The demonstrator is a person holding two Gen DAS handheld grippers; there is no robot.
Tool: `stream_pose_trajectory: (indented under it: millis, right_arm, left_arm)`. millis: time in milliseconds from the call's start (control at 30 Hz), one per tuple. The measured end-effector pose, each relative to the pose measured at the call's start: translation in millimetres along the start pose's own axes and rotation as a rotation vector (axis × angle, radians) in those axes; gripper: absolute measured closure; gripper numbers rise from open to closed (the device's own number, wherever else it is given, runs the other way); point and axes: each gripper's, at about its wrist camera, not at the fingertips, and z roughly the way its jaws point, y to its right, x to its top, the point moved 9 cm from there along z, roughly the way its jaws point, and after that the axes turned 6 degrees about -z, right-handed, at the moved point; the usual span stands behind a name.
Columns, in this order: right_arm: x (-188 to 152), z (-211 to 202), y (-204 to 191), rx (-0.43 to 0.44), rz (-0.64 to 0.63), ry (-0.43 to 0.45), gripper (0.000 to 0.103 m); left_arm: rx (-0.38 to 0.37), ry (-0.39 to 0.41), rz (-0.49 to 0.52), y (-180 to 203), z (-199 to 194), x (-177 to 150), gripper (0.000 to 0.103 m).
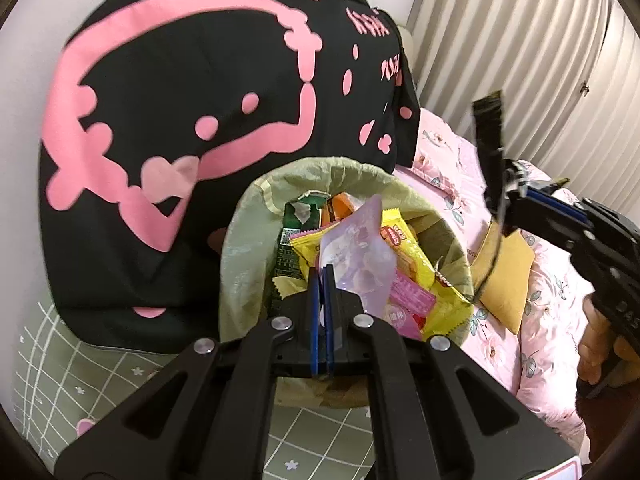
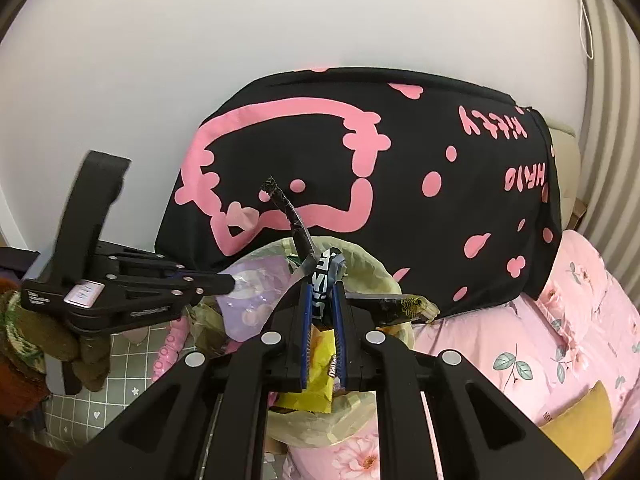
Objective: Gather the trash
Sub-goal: 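Carry the purple packet and black wrapper over the green bag, then open both grippers to drop the packet and wrapper into the green bag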
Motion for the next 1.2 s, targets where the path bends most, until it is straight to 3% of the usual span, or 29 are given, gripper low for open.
stream_pose_trajectory:
  millis: [133,433,700,933,1200]
  right_arm:
    - [-4.1,6.2,3.7,0.014,0.012,-0.010,0.092]
    - [-4.8,39.4,-7.3,0.091,0.061,-0.047,0.092]
    - [-15.9,93.6,-13.2,0.105,0.080,-0.155,0.092]
    - [-30.2,134.4,-14.1,0.046,0.080,-0.260,0.092]
    - [-30.4,136.5,-23.5,-0.060,0.069,-0.287,0.091]
  left_arm:
    - [0.003,-0.011,-0.046,-9.2,10.1,-1.8,0.100]
    - [0.007,0.025,-0.123,-29.7,-8.2,-7.3,0.078]
    - [0.062,0.060,-0.140,-50.1,-37.5,-26.4,0.073]
    - [0.099,0.117,-0.205,-92.4,-71.6,-45.6,0.070]
    - [0.097,0.138,-0.300,-151.6,-96.0,-67.9,0.066]
